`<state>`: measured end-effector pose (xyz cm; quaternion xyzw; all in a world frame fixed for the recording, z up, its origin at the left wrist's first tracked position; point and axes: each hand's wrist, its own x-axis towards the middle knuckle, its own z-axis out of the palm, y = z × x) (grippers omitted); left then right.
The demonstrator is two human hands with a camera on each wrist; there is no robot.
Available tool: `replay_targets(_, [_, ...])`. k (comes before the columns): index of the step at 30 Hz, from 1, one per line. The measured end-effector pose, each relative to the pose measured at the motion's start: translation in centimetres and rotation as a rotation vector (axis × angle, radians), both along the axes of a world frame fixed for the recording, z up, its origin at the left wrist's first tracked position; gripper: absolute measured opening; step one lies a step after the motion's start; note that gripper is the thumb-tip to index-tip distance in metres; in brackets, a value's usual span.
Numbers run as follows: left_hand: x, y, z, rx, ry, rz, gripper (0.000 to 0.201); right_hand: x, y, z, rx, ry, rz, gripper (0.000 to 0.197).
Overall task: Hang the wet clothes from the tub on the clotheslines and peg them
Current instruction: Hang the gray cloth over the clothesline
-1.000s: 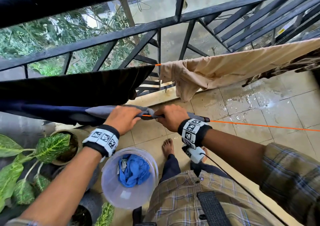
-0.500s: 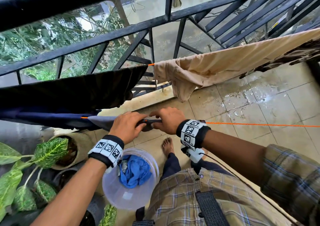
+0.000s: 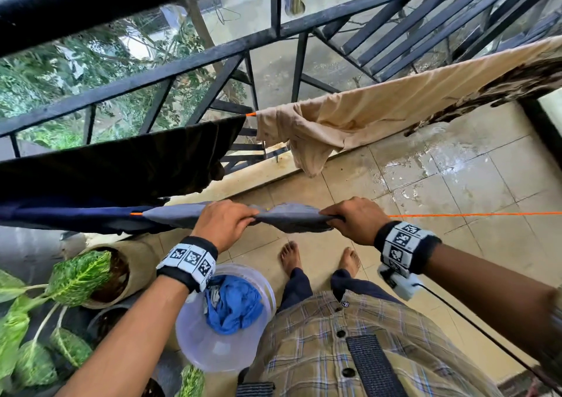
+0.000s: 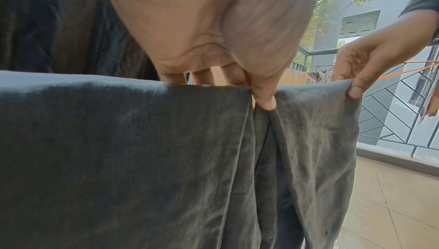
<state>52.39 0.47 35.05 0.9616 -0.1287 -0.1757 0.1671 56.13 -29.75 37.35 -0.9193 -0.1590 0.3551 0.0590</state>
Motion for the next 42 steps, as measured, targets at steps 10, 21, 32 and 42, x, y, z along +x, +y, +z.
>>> replay_targets(10, [-0.2, 8.6, 1.3, 0.012, -0.027, 0.043, 0.079, 1.8, 3.9, 1.3, 0.009, -0.105, 0.067, 0.051])
replay_targets(21, [1.0, 17.6, 0.9, 0.415, 0.034, 0.003, 0.035, 1.8, 19.5, 0.8, 0.173, -0.073, 0.280, 0.040])
replay_targets(32, [0.9, 20.5, 0.3, 0.278, -0.112, 0.103, 0.020, 2.4, 19.2, 1.2, 0.127, -0.216, 0.411, 0.026])
replay_targets(42, [-0.7, 17.0, 1.9, 0.427, 0.031, 0.178, 0.034, 2.0, 18.2, 1.3, 0.219, -0.159, 0.235, 0.029])
